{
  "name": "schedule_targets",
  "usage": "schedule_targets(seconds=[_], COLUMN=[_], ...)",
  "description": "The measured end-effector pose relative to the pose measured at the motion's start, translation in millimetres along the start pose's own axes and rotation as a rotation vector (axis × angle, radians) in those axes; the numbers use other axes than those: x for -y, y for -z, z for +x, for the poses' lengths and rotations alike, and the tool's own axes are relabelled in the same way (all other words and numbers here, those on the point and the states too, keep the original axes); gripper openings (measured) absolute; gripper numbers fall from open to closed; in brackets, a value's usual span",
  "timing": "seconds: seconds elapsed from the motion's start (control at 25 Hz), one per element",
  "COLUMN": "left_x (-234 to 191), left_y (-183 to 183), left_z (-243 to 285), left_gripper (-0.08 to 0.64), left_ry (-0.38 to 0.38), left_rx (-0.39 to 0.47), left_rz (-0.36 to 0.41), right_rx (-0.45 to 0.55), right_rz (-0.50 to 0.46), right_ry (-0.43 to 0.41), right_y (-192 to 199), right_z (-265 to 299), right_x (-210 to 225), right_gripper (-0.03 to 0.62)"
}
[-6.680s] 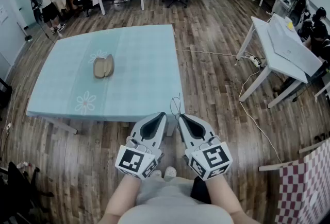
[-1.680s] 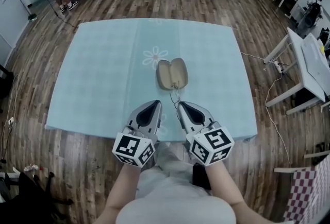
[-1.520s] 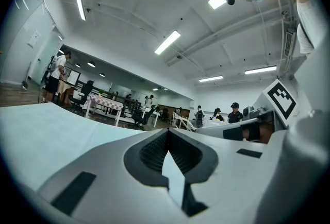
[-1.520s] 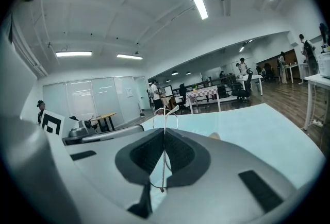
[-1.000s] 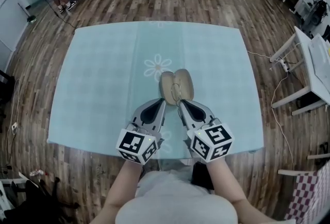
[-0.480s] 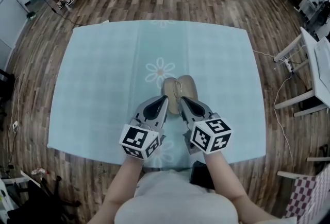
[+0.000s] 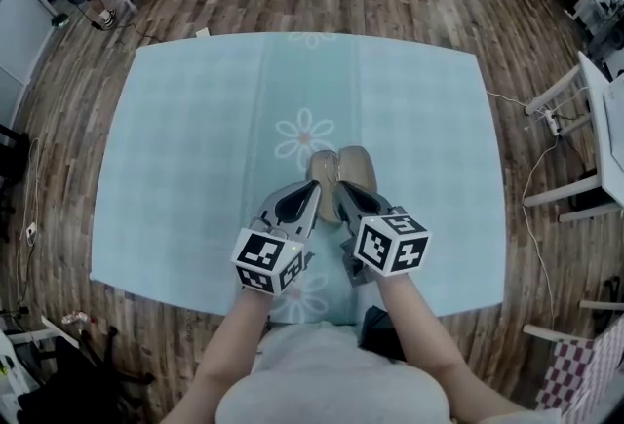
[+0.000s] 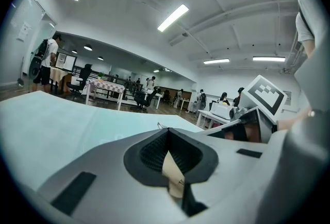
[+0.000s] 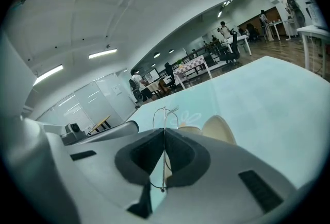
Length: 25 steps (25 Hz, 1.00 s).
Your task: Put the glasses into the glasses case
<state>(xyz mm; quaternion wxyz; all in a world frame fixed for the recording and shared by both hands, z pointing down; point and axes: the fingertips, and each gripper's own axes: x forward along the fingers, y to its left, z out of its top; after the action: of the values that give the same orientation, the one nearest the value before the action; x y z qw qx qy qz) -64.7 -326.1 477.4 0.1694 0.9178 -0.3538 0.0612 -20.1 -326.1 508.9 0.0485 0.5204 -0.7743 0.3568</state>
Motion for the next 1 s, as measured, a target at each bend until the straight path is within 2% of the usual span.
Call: schedule_targets(seconds=[0.16, 0.36, 1.0], left_x=[-8, -16, -28], left_y=[8, 18, 46], left_z=[8, 13, 23], left_gripper=[0.008, 0.008, 0.008], left_ry=[-0.004, -0.015, -0.036], left_rx=[-0.023, -0.044, -0.116], left_rz=[-0.008, -0.027, -0.061], right_rx=[-0.031, -0.074, -0.170], right_rz=[0.035, 0.033, 0.199], right_ry=[0.010, 0.018, 0.064], right_y=[9, 24, 57], right_z=[14, 30, 57], right_x=[11, 17, 44], right_gripper=[0.012, 0.012, 0.012])
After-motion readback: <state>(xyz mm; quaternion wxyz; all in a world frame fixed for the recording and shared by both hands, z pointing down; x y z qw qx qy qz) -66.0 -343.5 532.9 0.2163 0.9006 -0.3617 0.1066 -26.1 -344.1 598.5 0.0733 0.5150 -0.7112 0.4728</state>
